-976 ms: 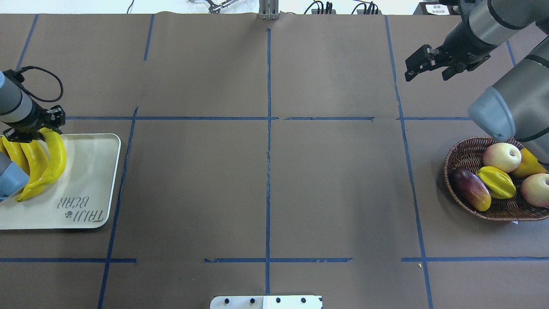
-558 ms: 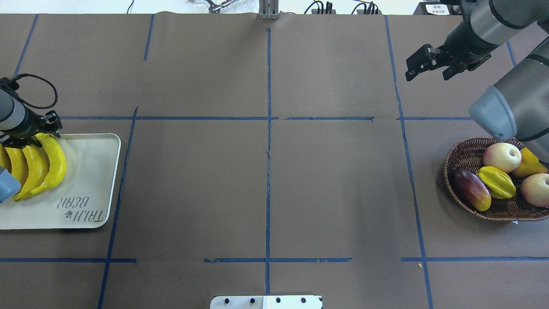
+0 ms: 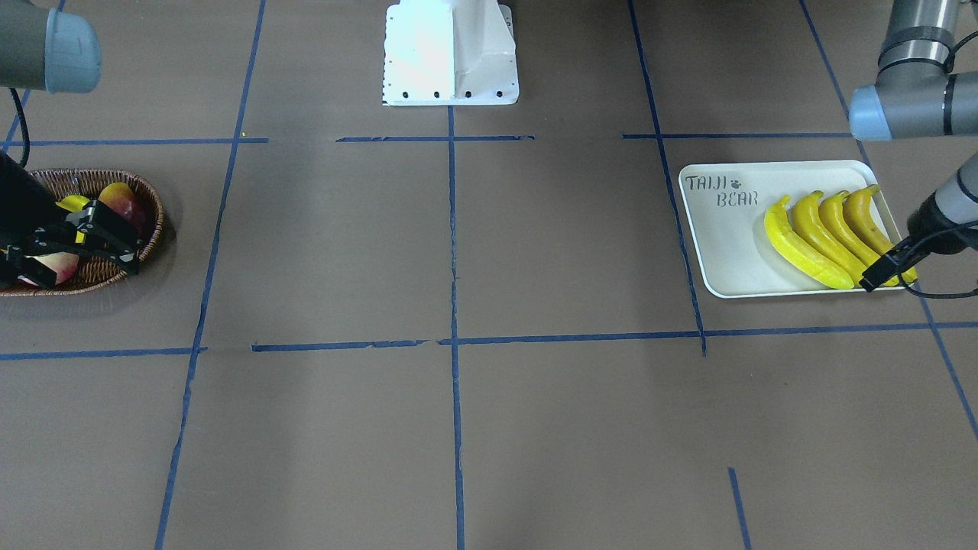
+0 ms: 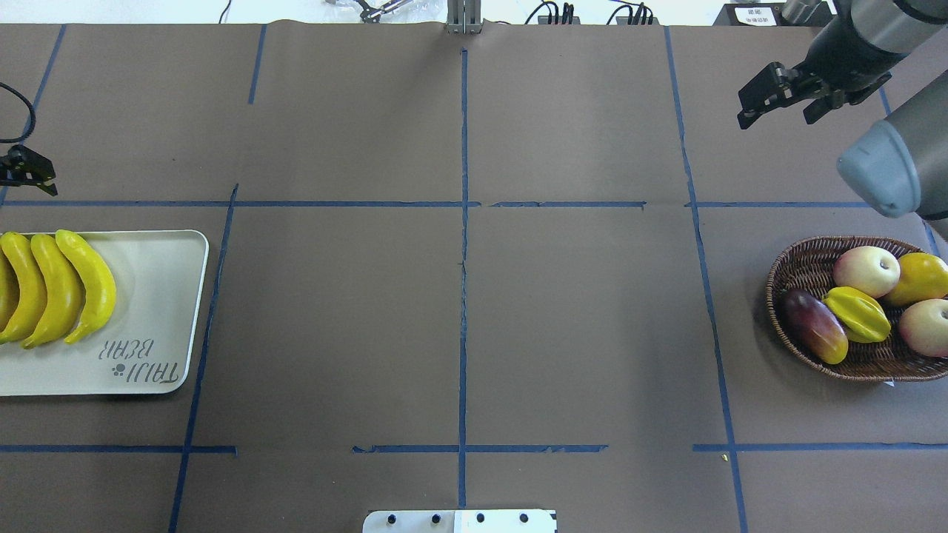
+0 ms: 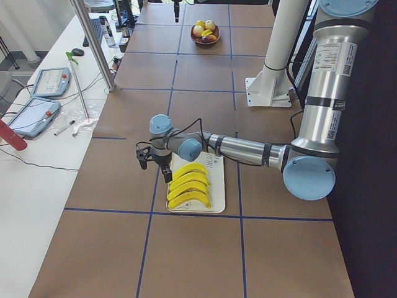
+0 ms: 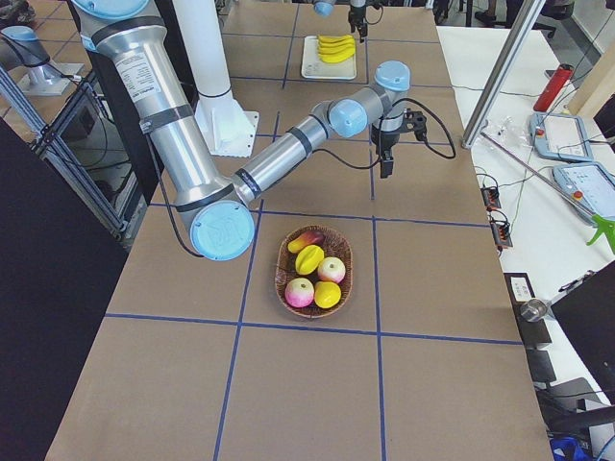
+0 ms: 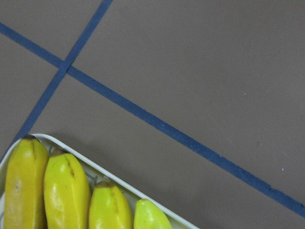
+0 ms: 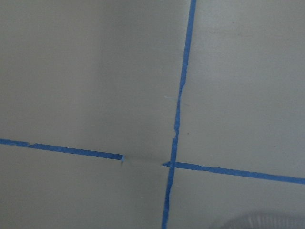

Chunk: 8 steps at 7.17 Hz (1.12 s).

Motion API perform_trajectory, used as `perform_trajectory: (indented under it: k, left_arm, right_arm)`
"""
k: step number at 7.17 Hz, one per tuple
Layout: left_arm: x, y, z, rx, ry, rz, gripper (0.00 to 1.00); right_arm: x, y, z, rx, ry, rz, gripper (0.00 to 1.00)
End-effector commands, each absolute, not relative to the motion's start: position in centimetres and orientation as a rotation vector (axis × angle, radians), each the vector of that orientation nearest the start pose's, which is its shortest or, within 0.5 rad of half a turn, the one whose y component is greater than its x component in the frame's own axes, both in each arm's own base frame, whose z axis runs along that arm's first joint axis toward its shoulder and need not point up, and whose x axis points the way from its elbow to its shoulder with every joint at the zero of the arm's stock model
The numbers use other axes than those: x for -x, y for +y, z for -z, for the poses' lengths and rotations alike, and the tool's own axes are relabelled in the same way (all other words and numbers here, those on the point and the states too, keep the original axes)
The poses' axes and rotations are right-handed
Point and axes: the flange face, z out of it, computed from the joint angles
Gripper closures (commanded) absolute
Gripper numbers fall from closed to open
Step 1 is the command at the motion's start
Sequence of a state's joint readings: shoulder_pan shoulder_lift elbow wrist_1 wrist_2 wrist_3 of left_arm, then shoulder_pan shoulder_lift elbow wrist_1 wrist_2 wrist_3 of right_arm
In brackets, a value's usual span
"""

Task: Transfer all bananas from basket to plate

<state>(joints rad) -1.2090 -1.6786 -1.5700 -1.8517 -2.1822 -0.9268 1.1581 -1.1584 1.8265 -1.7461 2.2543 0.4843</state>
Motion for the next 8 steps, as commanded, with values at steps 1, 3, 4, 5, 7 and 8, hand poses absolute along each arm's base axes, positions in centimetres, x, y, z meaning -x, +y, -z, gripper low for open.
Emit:
perform_trajectory:
  k: [1, 3, 4, 5, 7, 8]
  left_arm:
    - [-3.4, -55.6, -59.2, -0.017, 0.730, 0.137, 0.00]
    - [3.6, -54.6, -60.7, -0.060, 0.710, -0.102, 0.00]
    - [6.0, -53.7, -60.9, -0.053, 0.709, -0.167, 0.00]
    - [7.5, -52.7, -59.4, -0.024, 0.712, -0.156, 0.00]
    - [7.5, -51.2, -56.9, -0.065, 0.709, -0.215, 0.00]
    - [7.3, -49.5, -58.5, -0.057, 0.718, -0.225, 0.00]
  right_arm:
    - [10.3, -60.1, -37.4, -0.133, -0.729, 0.201, 0.00]
    - [1.6, -58.9, -44.9, -0.141, -0.691, 0.295, 0.00]
    - [-2.5, -56.6, -49.0, -0.134, -0.685, 0.316, 0.00]
    - [-5.9, -53.7, -53.3, -0.109, -0.683, 0.316, 0.00]
    - [-7.5, -46.0, -62.2, -0.025, -0.690, 0.251, 0.00]
    - [-7.4, -43.5, -64.4, -0.027, -0.700, 0.246, 0.00]
